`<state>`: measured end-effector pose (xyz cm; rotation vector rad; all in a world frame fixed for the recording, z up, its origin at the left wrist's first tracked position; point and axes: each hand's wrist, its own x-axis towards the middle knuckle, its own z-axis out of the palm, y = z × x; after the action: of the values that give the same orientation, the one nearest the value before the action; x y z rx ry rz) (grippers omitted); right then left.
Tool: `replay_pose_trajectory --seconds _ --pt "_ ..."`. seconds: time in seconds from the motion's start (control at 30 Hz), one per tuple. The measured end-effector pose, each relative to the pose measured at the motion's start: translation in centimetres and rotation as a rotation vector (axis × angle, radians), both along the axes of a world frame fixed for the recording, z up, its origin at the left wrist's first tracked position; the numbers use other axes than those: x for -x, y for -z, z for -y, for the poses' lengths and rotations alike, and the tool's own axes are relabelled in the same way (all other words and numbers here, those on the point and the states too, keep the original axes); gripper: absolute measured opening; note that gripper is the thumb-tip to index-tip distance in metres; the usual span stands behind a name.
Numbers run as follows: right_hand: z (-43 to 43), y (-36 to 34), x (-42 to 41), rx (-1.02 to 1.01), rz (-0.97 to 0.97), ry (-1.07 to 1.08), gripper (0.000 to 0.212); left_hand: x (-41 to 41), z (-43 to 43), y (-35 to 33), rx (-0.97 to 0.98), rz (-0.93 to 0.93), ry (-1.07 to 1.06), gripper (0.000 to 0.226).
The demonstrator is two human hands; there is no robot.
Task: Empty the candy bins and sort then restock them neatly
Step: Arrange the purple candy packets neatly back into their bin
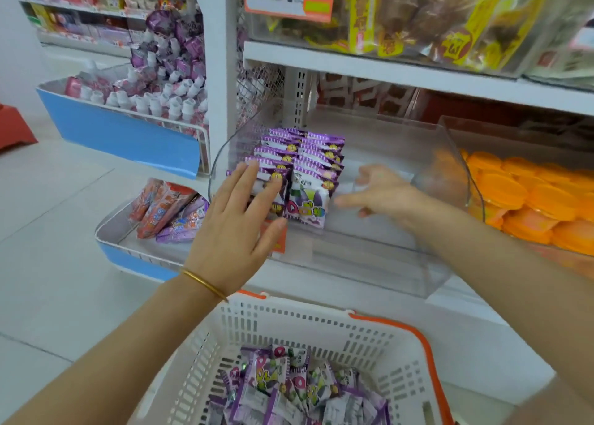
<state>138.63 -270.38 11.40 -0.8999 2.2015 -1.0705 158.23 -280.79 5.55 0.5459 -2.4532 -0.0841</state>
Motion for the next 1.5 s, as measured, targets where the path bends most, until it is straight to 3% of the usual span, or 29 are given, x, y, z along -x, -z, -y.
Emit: replay_pose_trajectory --seconds 0.03,0.13,0.23,0.4,0.53,0.63,0.73,0.83,1.0,1.07,1.17,1.23,1.3,1.5 --pt "-1.8 -0.9 -0.8 0.095 -0.080 -0.013 0.065 -0.3 -0.7 -0.4 0.046 -0.032 0.048 0.053" --pt "-7.4 -2.1 -3.9 0.292 -0.087 -0.165 0.023 -1.4 -3.4 -0.4 0.151 -0.057 0.200 0.040" --pt "-9.6 3.5 -5.5 -0.002 0.026 -0.337 0.013 -2.6 -5.6 2.3 0.144 0.117 0.301 0.033" --pt "-10.0 22.8 -3.6 -0.702 -0.088 -0.532 0.047 -4.5 -7.4 7.2 0.004 0.409 0.269 0.034" --pt "-13.0 33.6 -3.5 -0.884 -0.049 -0.529 0.105 -5.5 -8.3 9.6 -0.073 0.517 0.243 0.038" --pt "-14.3 36.5 -4.0 -0.908 -0.050 -0.499 0.123 -6.0 -8.4 11.0 -0.098 0.564 0.224 0.039" --pt "-14.5 36.7 -5.0 -0.929 -0.247 -0.482 0.112 -6.2 -8.4 11.9 -0.141 0.603 0.190 0.040" --pt "-14.4 37.1 -6.2 -0.941 -0.411 -0.446 0.081 -6.1 -8.4 12.7 -0.175 0.635 0.185 0.035" --pt "-14.6 37.4 -6.7 -0.755 0.053 -0.268 0.051 -5.8 -9.0 13.6 -0.259 0.651 0.207 0.029" --pt "-14.7 36.5 -6.5 -0.730 0.086 -0.277 0.027 -5.6 -9.8 13.6 -0.309 0.664 0.202 0.033" --pt "-13.9 33.8 -5.4 -0.780 0.015 -0.359 0.037 -5.2 -11.0 13.9 -0.354 0.786 0.180 0.046" --pt "-12.8 30.1 -4.4 -0.752 -0.044 -0.472 0.031 -4.7 -11.6 13.3 -0.401 0.813 0.184 0.052" --pt "-11.8 25.2 -3.8 -0.648 0.045 -0.520 0.021 -4.2 -11.8 12.5 -0.508 0.809 0.172 0.057" --pt "-11.4 14.8 -4.7 -0.353 0.368 -0.488 0.019 -2.9 -13.0 10.6 -0.868 0.642 0.135 0.091"
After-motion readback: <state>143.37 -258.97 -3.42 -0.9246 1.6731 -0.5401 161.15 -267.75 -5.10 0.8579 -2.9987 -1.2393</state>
